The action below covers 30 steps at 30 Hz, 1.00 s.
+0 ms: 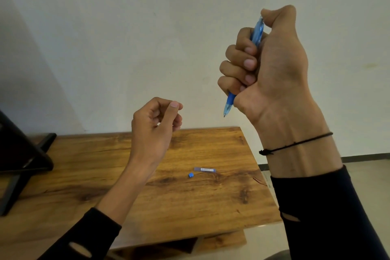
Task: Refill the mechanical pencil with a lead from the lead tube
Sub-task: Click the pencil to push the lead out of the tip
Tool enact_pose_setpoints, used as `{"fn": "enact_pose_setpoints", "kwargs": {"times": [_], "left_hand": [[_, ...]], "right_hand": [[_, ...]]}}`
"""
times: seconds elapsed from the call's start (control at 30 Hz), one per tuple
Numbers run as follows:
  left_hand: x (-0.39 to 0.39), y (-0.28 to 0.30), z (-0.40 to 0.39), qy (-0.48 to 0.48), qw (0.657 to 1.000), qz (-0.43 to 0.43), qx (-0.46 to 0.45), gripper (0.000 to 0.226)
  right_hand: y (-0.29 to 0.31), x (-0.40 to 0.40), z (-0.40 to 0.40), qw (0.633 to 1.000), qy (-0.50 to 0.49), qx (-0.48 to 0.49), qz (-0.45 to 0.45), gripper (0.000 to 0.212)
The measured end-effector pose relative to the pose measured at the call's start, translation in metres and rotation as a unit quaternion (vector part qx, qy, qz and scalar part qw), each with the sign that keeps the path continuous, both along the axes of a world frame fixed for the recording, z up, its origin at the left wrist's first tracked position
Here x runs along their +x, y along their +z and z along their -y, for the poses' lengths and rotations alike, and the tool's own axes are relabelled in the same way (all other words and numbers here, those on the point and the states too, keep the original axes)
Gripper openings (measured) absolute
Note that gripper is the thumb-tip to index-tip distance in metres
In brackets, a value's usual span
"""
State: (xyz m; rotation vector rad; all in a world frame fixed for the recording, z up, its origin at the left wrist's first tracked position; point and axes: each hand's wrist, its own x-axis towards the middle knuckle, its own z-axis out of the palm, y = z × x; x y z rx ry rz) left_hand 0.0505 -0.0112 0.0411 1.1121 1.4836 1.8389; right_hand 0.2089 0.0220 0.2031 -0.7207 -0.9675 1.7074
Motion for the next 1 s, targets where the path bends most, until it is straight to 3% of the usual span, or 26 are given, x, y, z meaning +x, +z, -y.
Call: {"fn": "enact_pose_setpoints", "kwargs": {"times": [1.0], "left_hand": [[0.0022, -0.0005, 0.0004, -0.010, 1.000, -0.017, -0.019, 0.019]], "right_hand": [[-0.0040, -0.0083, -0.0010, 1.000, 0.013, -0.006, 0.027, 0.057]]}}
